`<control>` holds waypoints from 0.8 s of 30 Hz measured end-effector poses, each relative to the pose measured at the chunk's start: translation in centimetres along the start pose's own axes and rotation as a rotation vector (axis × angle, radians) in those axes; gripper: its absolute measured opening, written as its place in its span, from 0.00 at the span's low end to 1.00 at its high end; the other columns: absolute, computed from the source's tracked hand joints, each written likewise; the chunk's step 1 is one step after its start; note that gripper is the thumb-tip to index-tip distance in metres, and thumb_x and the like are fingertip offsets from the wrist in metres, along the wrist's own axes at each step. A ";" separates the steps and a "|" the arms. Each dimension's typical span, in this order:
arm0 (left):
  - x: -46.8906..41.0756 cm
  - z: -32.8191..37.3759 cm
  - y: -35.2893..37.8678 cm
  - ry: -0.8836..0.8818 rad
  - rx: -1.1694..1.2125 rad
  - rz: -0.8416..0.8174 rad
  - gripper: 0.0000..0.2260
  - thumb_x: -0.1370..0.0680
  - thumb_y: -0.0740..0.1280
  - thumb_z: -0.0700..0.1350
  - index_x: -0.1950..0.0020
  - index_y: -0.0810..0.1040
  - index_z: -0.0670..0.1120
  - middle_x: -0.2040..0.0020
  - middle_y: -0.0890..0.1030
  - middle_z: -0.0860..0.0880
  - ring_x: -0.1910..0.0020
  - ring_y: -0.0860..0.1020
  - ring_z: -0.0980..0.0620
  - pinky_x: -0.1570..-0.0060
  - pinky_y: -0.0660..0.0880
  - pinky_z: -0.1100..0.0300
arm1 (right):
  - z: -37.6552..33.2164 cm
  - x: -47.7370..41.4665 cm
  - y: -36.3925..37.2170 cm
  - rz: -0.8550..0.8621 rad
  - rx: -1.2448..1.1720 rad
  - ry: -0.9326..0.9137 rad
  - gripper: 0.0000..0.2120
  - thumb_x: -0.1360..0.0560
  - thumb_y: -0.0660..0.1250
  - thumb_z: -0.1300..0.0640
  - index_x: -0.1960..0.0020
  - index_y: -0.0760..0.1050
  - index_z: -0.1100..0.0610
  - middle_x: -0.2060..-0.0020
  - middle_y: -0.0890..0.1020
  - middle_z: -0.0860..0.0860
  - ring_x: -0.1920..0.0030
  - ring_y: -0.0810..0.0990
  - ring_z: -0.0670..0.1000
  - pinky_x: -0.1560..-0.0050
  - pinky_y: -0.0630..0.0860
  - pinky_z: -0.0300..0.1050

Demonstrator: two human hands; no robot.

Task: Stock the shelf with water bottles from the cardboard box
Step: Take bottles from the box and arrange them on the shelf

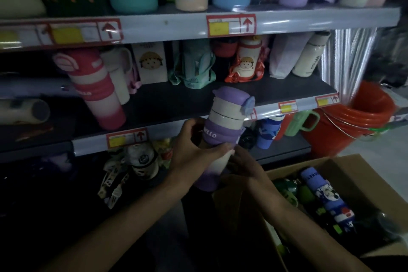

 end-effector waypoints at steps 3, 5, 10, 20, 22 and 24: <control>-0.8 -0.1 -1.5 -0.128 0.165 -0.030 0.33 0.42 0.82 0.55 0.39 0.79 0.51 0.45 0.86 0.52 0.45 0.84 0.52 0.44 0.81 0.49 | -1.1 -0.8 1.3 -0.029 -0.002 0.012 0.30 0.34 0.71 0.65 0.32 0.76 0.52 0.43 0.86 0.53 0.41 0.84 0.55 0.44 0.82 0.50; -1.3 0.1 -2.7 -0.184 0.262 -0.044 0.29 0.39 0.81 0.52 0.39 0.81 0.50 0.47 0.87 0.50 0.45 0.84 0.49 0.47 0.80 0.49 | -1.8 -1.6 2.0 -0.063 -0.015 0.030 0.29 0.33 0.72 0.62 0.32 0.77 0.53 0.42 0.85 0.55 0.40 0.84 0.58 0.38 0.80 0.56; -2.8 0.8 -5.2 -0.196 0.342 -0.030 0.18 0.39 0.76 0.55 0.53 0.84 0.50 0.57 0.85 0.48 0.57 0.83 0.49 0.55 0.77 0.52 | -3.2 -3.9 4.5 -0.103 0.098 0.006 0.24 0.30 0.79 0.61 0.35 0.79 0.57 0.44 0.86 0.55 0.42 0.85 0.57 0.39 0.81 0.57; -6.1 3.5 -11.3 0.098 -0.044 0.022 0.18 0.23 0.70 0.53 0.35 0.78 0.50 0.44 0.84 0.57 0.46 0.81 0.62 0.47 0.77 0.63 | -4.4 -10.3 10.4 0.026 0.151 -0.099 0.25 0.33 0.82 0.54 0.38 0.81 0.55 0.47 0.87 0.54 0.48 0.87 0.53 0.48 0.84 0.54; -6.3 3.4 -12.3 0.153 -0.097 0.078 0.25 0.26 0.68 0.54 0.30 0.75 0.49 0.39 0.83 0.54 0.41 0.80 0.59 0.42 0.78 0.57 | -4.5 -11.7 11.4 0.124 0.167 -0.166 0.26 0.34 0.81 0.51 0.39 0.80 0.56 0.49 0.87 0.52 0.50 0.86 0.49 0.50 0.84 0.47; -6.2 3.3 -12.8 0.189 -0.128 0.119 0.23 0.25 0.67 0.50 0.30 0.75 0.50 0.39 0.82 0.55 0.40 0.80 0.60 0.40 0.78 0.54 | -4.5 -13.2 12.0 0.196 0.180 -0.216 0.20 0.30 0.80 0.57 0.41 0.80 0.59 0.52 0.87 0.51 0.52 0.86 0.47 0.53 0.82 0.43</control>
Point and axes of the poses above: each hand's wrist, its own x-axis away from the middle knuckle, its own y-axis out of the palm, z = x × y, the point moved 4 cm from there along -x, towards the middle knuckle
